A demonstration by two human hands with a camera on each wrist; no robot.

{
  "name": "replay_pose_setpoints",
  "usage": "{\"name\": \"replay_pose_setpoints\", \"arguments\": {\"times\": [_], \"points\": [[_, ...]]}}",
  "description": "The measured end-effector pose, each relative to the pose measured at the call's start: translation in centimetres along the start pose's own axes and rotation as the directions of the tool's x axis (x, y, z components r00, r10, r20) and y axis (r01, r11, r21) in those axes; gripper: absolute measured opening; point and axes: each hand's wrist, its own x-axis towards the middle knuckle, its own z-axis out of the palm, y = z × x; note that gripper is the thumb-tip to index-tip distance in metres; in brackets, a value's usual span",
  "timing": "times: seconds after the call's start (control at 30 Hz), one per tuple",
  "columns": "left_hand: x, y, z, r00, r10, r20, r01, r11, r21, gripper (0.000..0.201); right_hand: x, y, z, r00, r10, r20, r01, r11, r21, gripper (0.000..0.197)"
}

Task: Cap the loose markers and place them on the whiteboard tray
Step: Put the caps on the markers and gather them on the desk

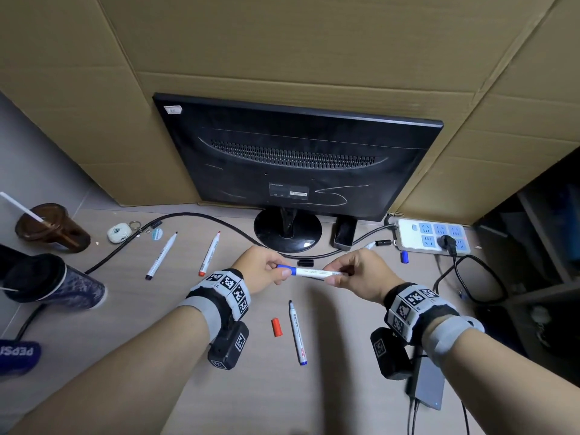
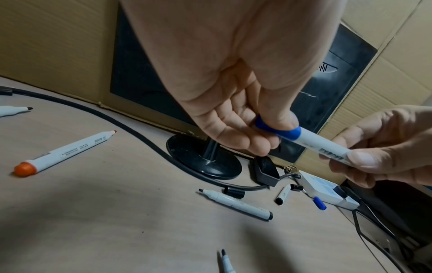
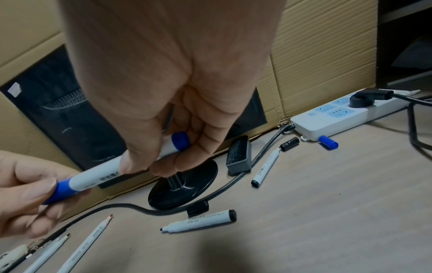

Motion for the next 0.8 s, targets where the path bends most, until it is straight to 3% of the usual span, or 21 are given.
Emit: {"name": "replay_pose_setpoints", "arguments": {"times": [0.4, 0.6, 0.73, 0.8], "points": [[0.1, 0.4, 0.0, 1.000, -0.002, 0.020, 0.003, 1.000, -0.023, 0.016, 0.0, 0.4, 0.4, 0.999, 0.027, 0.024, -0.027, 1.000, -0.011, 0.009], [0.4, -0.6, 2.1, 0.995, -0.086, -0.044, 0.080, 0.989, -0.124, 0.029, 0.0, 2.0, 2.4, 0.976, 0.199, 0.091, -0.182, 0.969, -0.168, 0.016], [0.1, -2.4, 3.3, 0.975, -0.191, -0.113, 0.177, 0.977, -0.118, 0.002, -1.0, 4.3, 4.2, 0.924, 0.362, 0.121, -0.338, 0.924, -0.179, 0.007], [0.1, -3.2, 3.7, 0.969, -0.219, -0.118, 0.207, 0.973, -0.106, 0.011, -1.4, 5.4, 5.0, 0.902, 0.410, 0.136, -0.377, 0.900, -0.217, 0.003]]}}
